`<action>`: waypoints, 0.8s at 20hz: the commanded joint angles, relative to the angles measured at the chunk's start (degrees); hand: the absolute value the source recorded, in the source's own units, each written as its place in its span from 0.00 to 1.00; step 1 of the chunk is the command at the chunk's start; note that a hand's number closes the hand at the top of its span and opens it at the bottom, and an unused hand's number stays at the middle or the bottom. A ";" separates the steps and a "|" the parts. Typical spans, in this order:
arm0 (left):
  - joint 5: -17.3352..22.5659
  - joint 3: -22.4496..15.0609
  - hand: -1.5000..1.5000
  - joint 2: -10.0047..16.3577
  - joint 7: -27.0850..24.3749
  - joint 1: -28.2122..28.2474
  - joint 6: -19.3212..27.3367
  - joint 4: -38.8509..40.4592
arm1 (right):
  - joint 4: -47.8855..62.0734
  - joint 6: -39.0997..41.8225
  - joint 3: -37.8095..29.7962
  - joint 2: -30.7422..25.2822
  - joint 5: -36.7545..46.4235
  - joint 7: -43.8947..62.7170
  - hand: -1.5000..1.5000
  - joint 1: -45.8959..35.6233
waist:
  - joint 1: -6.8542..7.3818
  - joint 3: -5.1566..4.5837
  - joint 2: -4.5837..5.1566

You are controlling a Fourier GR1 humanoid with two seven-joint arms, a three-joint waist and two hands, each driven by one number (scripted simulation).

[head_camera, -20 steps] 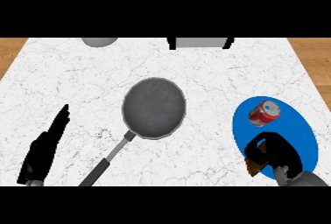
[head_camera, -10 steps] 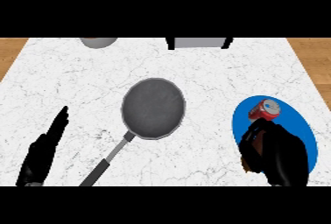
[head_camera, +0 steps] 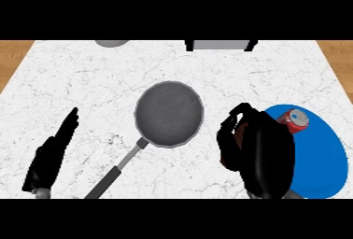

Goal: Pick the sweet potato from the plate and place it in the pan

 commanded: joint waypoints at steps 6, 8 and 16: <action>-0.56 -0.48 0.50 -0.16 2.08 -0.18 -1.37 -2.16 | 23.60 -2.81 -12.72 17.14 -2.34 0.18 1.00 -15.92 | 1.53 0.15 0.56; -1.37 -0.72 0.50 -1.32 -1.87 -1.54 -1.09 1.74 | 30.79 -9.19 -13.94 17.26 -5.49 -2.26 1.00 -17.27 | 1.97 0.13 0.91; -3.21 -1.71 0.50 -3.40 1.03 -3.90 0.00 2.01 | 56.08 -14.21 -16.29 17.44 -18.00 -8.15 1.00 -31.41 | 2.71 0.14 0.96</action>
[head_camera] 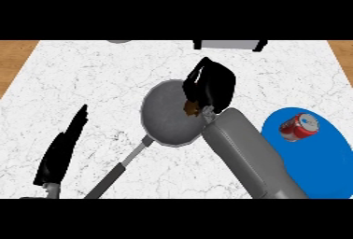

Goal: Pick the sweet potato from the plate and place it in the pan

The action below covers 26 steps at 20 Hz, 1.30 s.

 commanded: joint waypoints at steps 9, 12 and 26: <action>-1.36 -1.79 0.50 -1.24 1.23 -2.61 -0.58 -0.95 | 18.98 -15.28 -5.55 0.73 -28.41 -8.11 0.00 -2.04 | 3.75 0.22 1.18; -0.66 -1.19 0.50 -1.04 2.15 -5.00 -1.60 0.12 | 20.17 -19.88 -6.65 0.74 -35.28 -13.03 0.00 -3.01 | 4.12 0.24 1.37; -1.38 -1.13 0.50 -2.41 0.32 1.05 0.14 -1.00 | 22.37 -53.45 -11.81 0.73 -40.45 -32.60 0.00 -2.66 | 0.26 0.10 -0.14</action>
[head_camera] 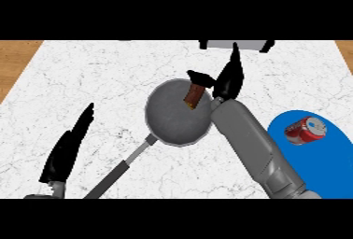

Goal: Pick the sweet potato from the plate and place it in the pan

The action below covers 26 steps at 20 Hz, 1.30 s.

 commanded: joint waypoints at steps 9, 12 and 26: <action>0.57 5.02 0.50 1.79 -0.93 3.24 0.44 0.61 | -20.71 -8.88 -0.82 -3.04 -1.91 -9.61 0.00 21.65 | -6.00 -0.14 -1.70; 0.55 4.31 0.50 0.01 -0.01 4.95 1.02 -1.44 | -28.87 -8.77 2.86 -3.91 1.34 -8.02 0.00 31.75 | -5.82 -0.17 -1.68; -0.75 5.00 0.50 -0.21 1.76 5.28 -2.56 -3.90 | -66.12 1.53 -0.22 -19.21 -5.91 -13.62 0.00 66.32 | -4.81 -0.11 -1.20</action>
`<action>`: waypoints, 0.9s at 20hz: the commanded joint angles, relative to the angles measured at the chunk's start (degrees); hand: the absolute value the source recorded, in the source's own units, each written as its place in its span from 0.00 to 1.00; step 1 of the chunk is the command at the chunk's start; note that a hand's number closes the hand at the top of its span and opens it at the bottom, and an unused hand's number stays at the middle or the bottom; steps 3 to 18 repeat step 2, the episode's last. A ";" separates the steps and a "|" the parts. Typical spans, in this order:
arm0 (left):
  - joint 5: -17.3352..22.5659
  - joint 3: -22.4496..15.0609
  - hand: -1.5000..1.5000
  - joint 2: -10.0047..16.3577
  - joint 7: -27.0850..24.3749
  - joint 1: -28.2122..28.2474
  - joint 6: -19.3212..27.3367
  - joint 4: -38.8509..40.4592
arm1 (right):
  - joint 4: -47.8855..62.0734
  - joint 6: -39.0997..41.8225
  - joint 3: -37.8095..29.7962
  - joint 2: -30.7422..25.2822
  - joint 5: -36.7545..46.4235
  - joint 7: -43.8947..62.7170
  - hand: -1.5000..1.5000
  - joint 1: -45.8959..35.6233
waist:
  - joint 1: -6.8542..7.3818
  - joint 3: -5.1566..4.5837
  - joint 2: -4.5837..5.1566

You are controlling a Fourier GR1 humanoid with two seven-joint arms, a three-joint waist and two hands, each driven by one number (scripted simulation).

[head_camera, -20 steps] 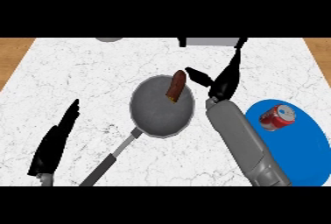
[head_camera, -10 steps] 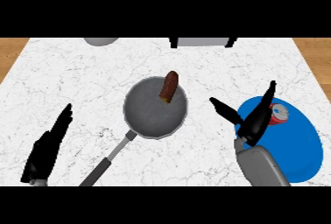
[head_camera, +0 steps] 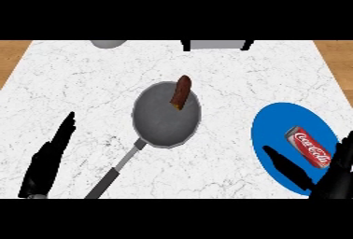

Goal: Pick the sweet potato from the plate and place it in the pan

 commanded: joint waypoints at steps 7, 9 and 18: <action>0.85 1.62 0.50 0.01 3.23 -4.01 -1.58 0.22 | -12.65 4.88 -1.99 -4.77 -4.61 -2.17 0.00 12.57 | -0.02 0.01 0.10; 0.85 1.62 0.50 0.01 3.23 -4.01 -1.58 0.22 | -12.65 4.88 -1.99 -4.77 -4.61 -2.17 0.00 12.57 | -0.02 0.01 0.10; 0.85 1.62 0.50 0.01 3.23 -4.01 -1.58 0.22 | -12.65 4.88 -1.99 -4.77 -4.61 -2.17 0.00 12.57 | -0.02 0.01 0.10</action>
